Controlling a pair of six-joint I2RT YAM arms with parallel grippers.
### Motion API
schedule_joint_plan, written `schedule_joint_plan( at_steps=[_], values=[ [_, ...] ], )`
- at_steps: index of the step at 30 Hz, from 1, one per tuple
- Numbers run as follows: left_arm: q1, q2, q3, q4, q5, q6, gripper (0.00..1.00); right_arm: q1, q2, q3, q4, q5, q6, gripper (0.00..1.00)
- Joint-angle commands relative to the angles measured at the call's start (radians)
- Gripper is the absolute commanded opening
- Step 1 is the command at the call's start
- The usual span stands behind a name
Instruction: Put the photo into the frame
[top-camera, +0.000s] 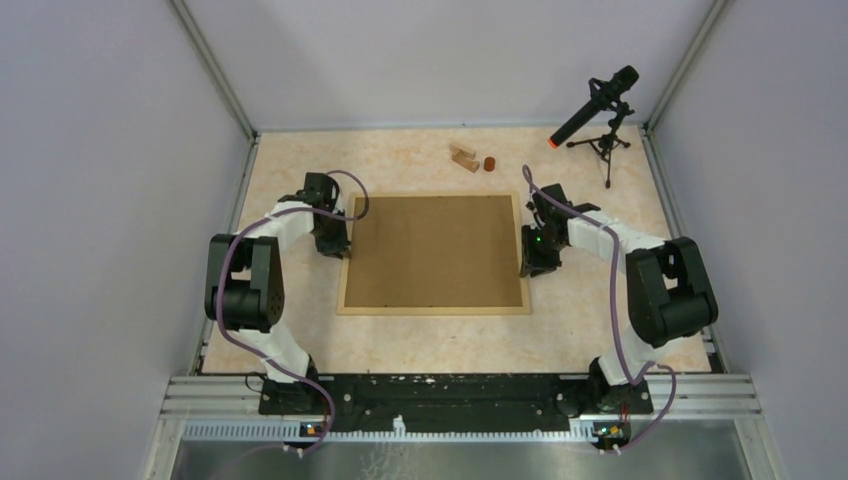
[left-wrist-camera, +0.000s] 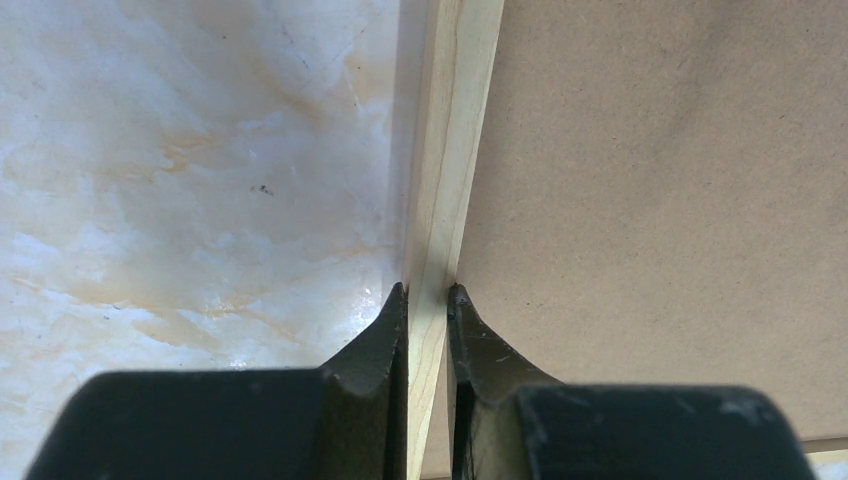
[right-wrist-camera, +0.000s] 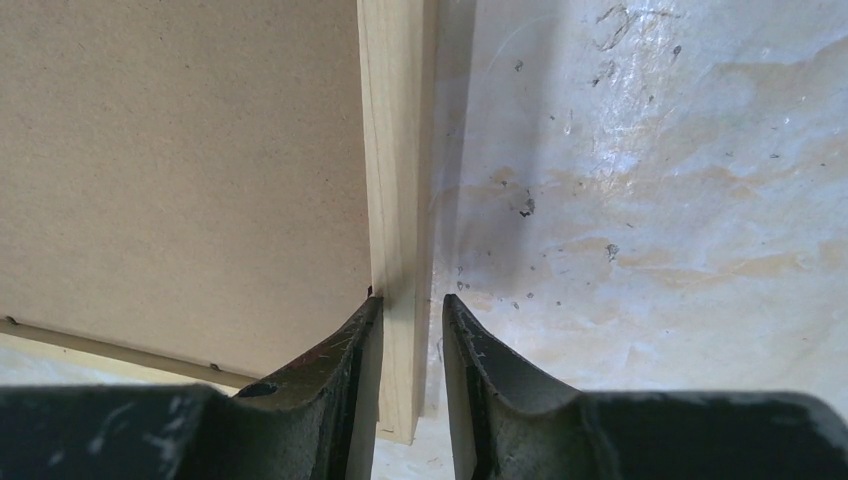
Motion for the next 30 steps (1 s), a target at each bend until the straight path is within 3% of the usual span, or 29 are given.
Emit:
schedule_joint_plan(
  at_steps=[1, 7, 15, 18, 23, 30],
  values=[
    [0.008, 0.016, 0.003, 0.015, -0.021, -0.009, 0.00, 0.000, 0.024, -0.003, 0.030, 0.014, -0.002, 0.28],
    [0.008, 0.013, 0.000, 0.017, -0.013, -0.009, 0.00, 0.004, 0.073, -0.032, 0.067, 0.044, 0.039, 0.28],
    [0.007, 0.016, -0.006, 0.026, 0.019, -0.013, 0.00, 0.054, 0.194, -0.058, 0.103, 0.197, 0.133, 0.29],
    [0.003, 0.024, -0.012, 0.031, 0.035, -0.015, 0.00, 0.110, 0.232, -0.011, 0.077, 0.277, 0.158, 0.31],
    [-0.006, 0.029, -0.018, 0.031, 0.045, -0.017, 0.00, 0.178, 0.338, 0.098, 0.011, 0.277, 0.148, 0.41],
    [-0.013, 0.030, -0.024, 0.033, 0.056, -0.018, 0.00, 0.242, 0.521, 0.247, -0.092, 0.389, 0.137, 0.45]
  ],
)
